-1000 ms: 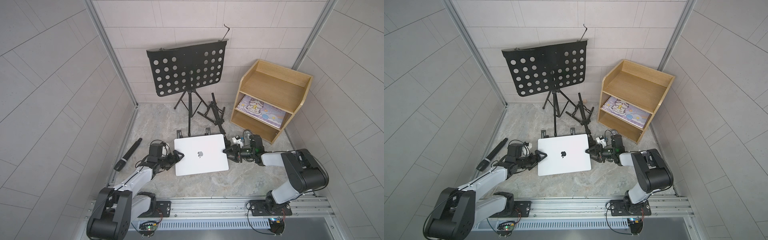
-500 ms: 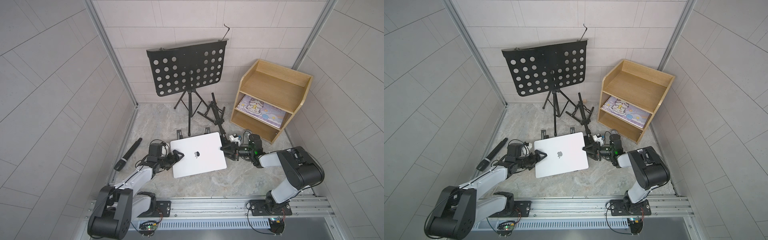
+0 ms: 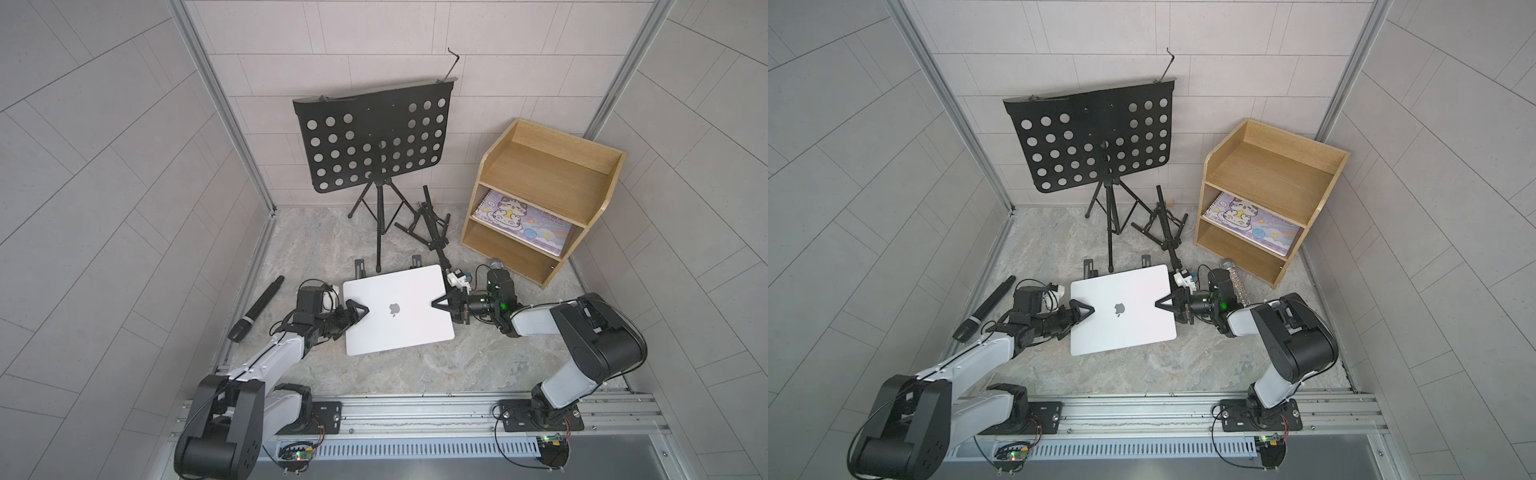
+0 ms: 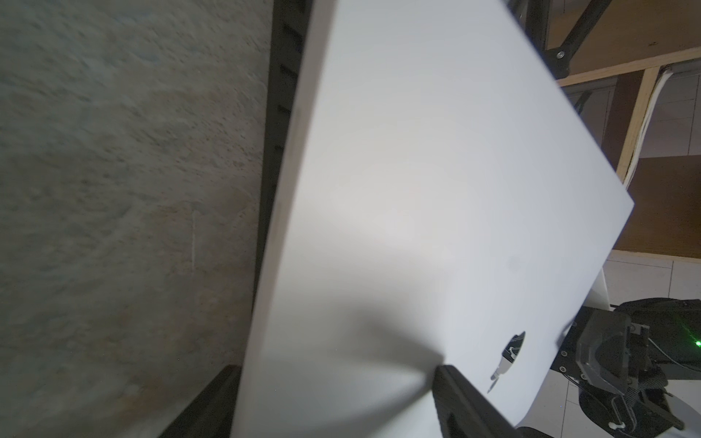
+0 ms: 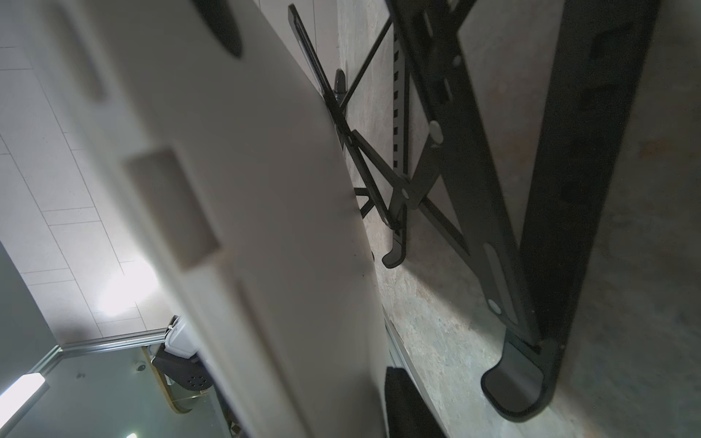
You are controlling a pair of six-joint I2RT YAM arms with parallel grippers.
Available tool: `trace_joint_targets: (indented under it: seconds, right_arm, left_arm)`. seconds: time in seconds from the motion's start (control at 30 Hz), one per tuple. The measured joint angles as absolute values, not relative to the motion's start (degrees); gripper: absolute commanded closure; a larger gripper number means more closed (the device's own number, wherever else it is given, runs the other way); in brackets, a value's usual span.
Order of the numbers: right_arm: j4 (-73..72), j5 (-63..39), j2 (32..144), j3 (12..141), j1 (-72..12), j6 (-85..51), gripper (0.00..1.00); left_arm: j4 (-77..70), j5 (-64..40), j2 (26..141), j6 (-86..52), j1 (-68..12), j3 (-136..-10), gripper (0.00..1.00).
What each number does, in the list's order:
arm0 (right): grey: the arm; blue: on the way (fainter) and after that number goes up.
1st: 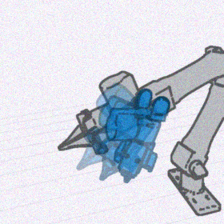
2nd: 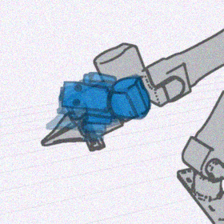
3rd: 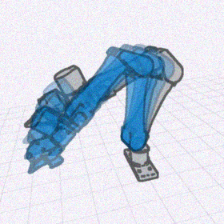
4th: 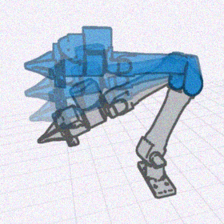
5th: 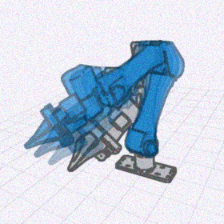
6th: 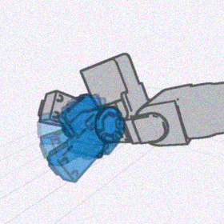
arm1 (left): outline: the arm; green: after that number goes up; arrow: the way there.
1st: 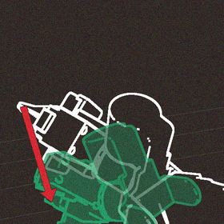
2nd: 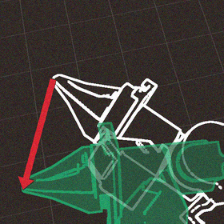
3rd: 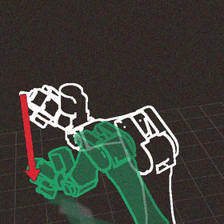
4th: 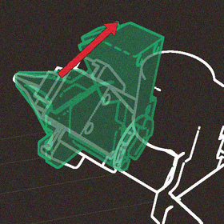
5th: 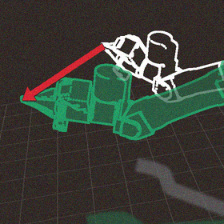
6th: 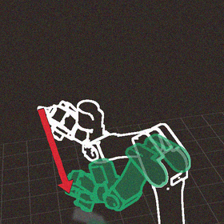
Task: Close the laptop lid and set it aside
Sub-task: Pick up the laptop from the computer stand.
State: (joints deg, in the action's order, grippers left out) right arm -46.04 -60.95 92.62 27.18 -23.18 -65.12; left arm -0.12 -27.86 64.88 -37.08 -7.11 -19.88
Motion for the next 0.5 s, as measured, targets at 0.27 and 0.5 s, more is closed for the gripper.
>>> trace_joint_targets:
  seconds: [0.27, 0.5]
  right_arm:
    - [-33.9, -59.5, 84.2, 28.6, -24.0, -57.6, 0.74]
    - [-28.7, -58.6, 80.3, 28.6, -24.4, -56.5, 0.88]
  left_arm:
    - [2.5, -28.0, 62.7, -36.4, -7.1, -21.0, 0.19]
    - [6.2, -27.7, 60.9, -35.3, -7.0, -23.9, 0.19]
